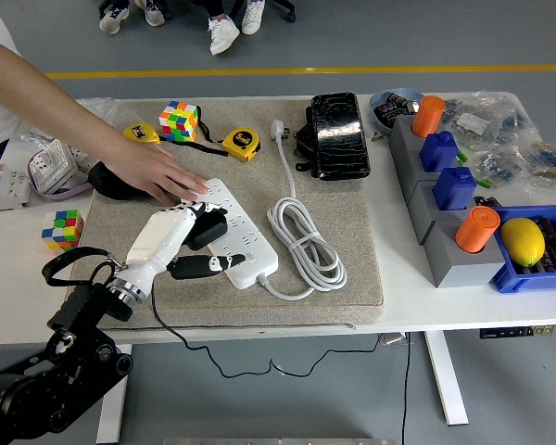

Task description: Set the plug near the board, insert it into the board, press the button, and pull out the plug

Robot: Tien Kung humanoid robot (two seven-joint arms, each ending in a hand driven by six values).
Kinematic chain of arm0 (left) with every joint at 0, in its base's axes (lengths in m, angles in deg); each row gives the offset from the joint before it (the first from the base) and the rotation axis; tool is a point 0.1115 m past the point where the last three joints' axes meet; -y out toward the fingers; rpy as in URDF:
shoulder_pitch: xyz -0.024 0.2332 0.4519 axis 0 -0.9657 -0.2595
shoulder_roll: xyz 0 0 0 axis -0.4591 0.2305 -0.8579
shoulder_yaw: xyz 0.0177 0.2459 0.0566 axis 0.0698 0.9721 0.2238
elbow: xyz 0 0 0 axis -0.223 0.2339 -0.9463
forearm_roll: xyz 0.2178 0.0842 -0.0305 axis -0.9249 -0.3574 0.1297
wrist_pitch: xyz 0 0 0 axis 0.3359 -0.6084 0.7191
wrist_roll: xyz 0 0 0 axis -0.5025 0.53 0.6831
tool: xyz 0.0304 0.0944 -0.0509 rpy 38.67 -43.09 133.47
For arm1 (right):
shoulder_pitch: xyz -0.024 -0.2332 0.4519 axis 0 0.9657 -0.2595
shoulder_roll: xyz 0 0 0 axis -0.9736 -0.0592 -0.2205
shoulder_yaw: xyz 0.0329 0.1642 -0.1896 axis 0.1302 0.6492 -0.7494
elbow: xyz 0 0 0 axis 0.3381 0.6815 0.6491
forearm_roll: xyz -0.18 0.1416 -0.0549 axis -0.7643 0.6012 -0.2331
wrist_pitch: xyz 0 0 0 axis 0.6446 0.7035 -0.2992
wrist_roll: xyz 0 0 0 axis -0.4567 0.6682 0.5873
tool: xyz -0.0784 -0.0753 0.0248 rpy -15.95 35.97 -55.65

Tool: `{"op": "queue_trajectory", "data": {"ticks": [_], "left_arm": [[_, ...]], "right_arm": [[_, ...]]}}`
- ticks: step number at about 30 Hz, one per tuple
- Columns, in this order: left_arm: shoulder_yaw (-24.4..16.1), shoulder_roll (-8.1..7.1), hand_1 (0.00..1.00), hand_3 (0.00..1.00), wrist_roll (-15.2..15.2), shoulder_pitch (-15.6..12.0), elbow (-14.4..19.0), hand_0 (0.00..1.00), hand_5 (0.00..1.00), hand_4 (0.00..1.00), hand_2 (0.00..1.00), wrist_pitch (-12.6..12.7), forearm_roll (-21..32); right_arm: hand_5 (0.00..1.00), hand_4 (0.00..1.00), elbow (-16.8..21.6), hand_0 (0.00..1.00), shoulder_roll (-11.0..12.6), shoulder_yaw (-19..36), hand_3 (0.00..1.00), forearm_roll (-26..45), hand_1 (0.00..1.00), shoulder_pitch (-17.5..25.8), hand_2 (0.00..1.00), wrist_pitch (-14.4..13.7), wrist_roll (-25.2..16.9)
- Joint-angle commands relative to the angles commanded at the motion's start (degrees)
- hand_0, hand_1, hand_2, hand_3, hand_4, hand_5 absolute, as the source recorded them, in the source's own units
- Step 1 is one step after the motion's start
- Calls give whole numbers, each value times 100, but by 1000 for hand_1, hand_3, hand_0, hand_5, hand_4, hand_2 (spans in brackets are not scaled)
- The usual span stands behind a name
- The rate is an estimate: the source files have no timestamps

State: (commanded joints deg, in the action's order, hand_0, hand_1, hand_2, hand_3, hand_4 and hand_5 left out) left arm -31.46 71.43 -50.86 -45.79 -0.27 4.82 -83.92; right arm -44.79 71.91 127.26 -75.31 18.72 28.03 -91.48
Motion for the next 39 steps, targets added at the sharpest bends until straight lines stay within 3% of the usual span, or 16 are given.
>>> {"op": "queue_trajectory", "data": {"ticks": [13, 21, 22, 23, 27, 28, 33, 34, 39], "left_arm": [[-3, 42, 780, 726, -48, 38, 42, 654, 653, 998, 769, -31, 84], [-112, -153, 780, 727, -142, -96, 839, 652, 656, 998, 769, -128, 393], [-139, -210, 686, 726, -132, -141, 1023, 518, 654, 998, 701, -181, 450], [-153, -237, 686, 726, -122, -163, 1150, 518, 654, 998, 701, -215, 479], [-211, -402, 686, 726, 117, -279, 1729, 518, 654, 998, 701, -587, 830], [-212, -451, 350, 692, 262, -308, 1890, 232, 433, 941, 416, -750, 926], [-222, -559, 350, 692, 1161, -327, 2373, 232, 433, 941, 416, -1741, 971], [-214, -581, 152, 871, 1386, -316, 2450, 119, 66, 623, 208, -1988, 971], [-186, -658, 152, 871, 2233, -232, 2766, 119, 66, 623, 208, -3020, 1149]], "right_arm": [[370, 848, 3, 551, -7, 9, 509, -3, 608, -2, 546, -5, -10], [372, 849, 24, 548, -10, 62, 508, -58, 607, 8, 545, -14, -18], [373, 849, 22, 548, -13, 60, 509, -58, 607, 9, 546, -12, -17], [373, 849, 21, 548, -15, 59, 509, -59, 607, 10, 546, -11, -17], [373, 849, 11, 548, -24, 50, 509, -56, 607, 15, 546, -6, -13], [373, 850, 7, 548, -27, 54, 509, -56, 607, 22, 546, -5, -12], [373, 850, -2, 548, -37, 44, 509, -47, 607, 29, 546, 4, -4], [374, 850, 0, 547, -40, 53, 509, -50, 607, 26, 546, 4, -5], [374, 850, 7, 547, -35, 58, 509, -55, 607, 31, 546, 4, -1]]}}
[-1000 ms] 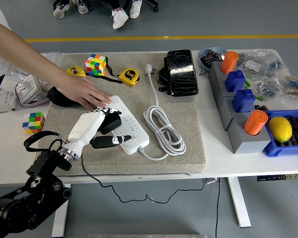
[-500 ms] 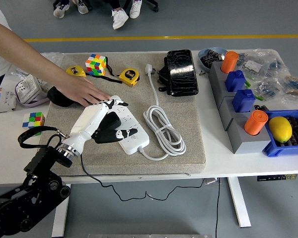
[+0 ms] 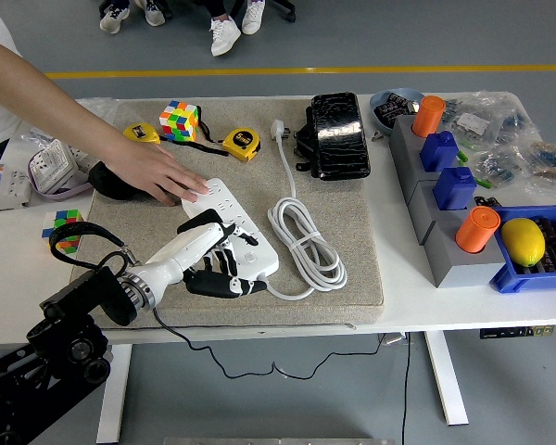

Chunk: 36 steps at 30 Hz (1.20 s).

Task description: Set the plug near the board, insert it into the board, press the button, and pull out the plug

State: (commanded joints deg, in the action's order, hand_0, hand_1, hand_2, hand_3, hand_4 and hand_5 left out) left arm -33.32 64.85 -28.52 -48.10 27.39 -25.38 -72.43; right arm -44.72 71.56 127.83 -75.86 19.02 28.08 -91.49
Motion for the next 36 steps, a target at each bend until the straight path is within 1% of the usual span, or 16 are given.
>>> {"op": "queue_trajectory", "data": {"ticks": [1, 2, 4, 10, 13, 16, 23, 31, 36], "left_arm": [[1, -4, 100, 927, 133, 19, 32, 79, 2, 776, 152, -145, 19], [5, -4, 100, 927, 259, 40, 54, 79, 2, 776, 152, -277, 31], [38, 1, 100, 927, 388, 80, 54, 79, 2, 776, 152, -418, 55], [194, 4, 106, 916, 426, 134, -11, 68, 2, 786, 156, -410, -21], [261, 49, 110, 913, 461, 163, -133, 65, 2, 794, 161, -434, -99], [304, 118, 110, 913, 449, 183, -276, 65, 2, 794, 161, -406, -178], [338, 201, 107, 911, 475, 272, -493, 64, 2, 794, 160, -373, -374], [354, 230, 106, 895, 631, 306, -636, 63, 2, 791, 159, -520, -446], [366, 229, 106, 895, 722, 308, -652, 63, 2, 791, 159, -615, -474]], "right_arm": [[373, 851, 0, 548, 3, -4, 510, 1, 607, 2, 546, 1, 2], [373, 851, -1, 548, 5, -9, 510, 4, 607, 4, 546, 1, 2], [373, 851, -4, 548, 11, -23, 510, 13, 607, 7, 546, 2, 3], [373, 851, 2, 548, 15, -28, 510, 11, 607, 14, 546, -1, 0], [374, 851, 3, 548, 16, -35, 510, 16, 607, 19, 546, -2, -1], [374, 851, 6, 548, 18, -31, 510, 12, 607, 20, 546, -4, -3], [375, 851, 16, 548, 18, 7, 510, -4, 608, 11, 546, -7, -6], [375, 850, 14, 549, 15, 17, 509, -6, 607, 21, 546, -7, -5], [375, 850, 16, 549, 13, 21, 509, -12, 607, 21, 546, -7, -6]]}}
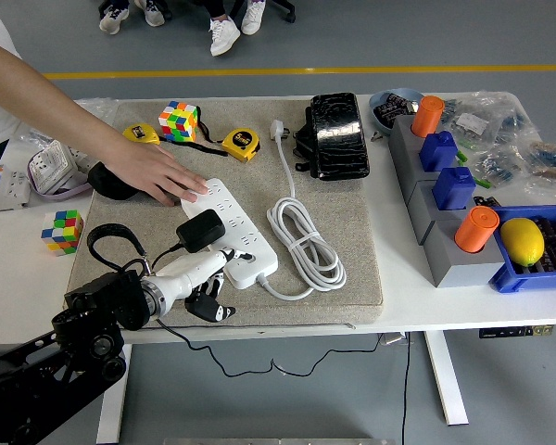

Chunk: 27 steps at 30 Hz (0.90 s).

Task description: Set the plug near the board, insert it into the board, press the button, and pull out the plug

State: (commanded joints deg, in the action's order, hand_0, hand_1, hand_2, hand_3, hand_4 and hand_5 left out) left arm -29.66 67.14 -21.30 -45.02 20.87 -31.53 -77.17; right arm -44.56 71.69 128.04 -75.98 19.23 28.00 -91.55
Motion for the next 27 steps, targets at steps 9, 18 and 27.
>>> {"op": "queue_trajectory", "data": {"ticks": [9, 18, 27], "left_arm": [[-187, -71, 115, 876, -497, -73, 203, 74, 2, 706, 172, 293, 418], [-256, -124, 145, 723, -1895, -123, 42, 157, 163, 775, 278, 1387, 2000], [-101, 27, 402, 576, -3539, -186, -664, 323, 276, 820, 512, 2501, 4105]], "right_arm": [[375, 850, 1, 549, -11, 11, 509, -8, 607, -5, 546, -2, -3], [375, 850, 1, 549, -15, 7, 509, -10, 607, -16, 546, -1, -4], [376, 850, -31, 549, -31, -43, 509, 40, 607, -23, 546, 4, 3]]}}
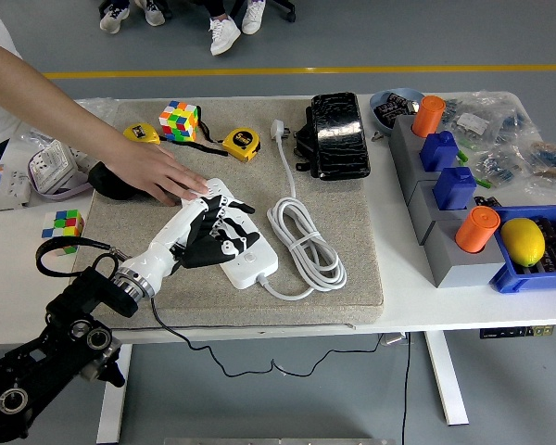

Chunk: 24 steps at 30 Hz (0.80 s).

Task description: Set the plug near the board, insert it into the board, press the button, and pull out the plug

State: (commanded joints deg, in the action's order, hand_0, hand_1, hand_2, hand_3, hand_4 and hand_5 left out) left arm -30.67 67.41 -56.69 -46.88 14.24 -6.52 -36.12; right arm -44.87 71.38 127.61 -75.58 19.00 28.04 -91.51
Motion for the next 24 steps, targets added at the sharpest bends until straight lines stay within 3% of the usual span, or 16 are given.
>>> {"op": "queue_trajectory", "data": {"ticks": [3, 7, 24], "left_arm": [[38, 50, 402, 576, -228, -18, -111, 323, 276, 820, 512, 20, 708], [74, 70, 388, 573, -215, -31, -138, 323, 268, 804, 512, 15, 1551], [-107, 64, 391, 572, -169, -74, -129, 325, 258, 793, 514, 20, 1448]], "right_arm": [[376, 850, 0, 549, -12, 5, 509, -2, 607, -15, 546, 1, -3], [375, 850, -12, 549, -32, -1, 509, 26, 607, -17, 546, 2, -3], [375, 849, -17, 549, -27, -35, 509, 48, 607, -3, 546, -4, -1]]}}
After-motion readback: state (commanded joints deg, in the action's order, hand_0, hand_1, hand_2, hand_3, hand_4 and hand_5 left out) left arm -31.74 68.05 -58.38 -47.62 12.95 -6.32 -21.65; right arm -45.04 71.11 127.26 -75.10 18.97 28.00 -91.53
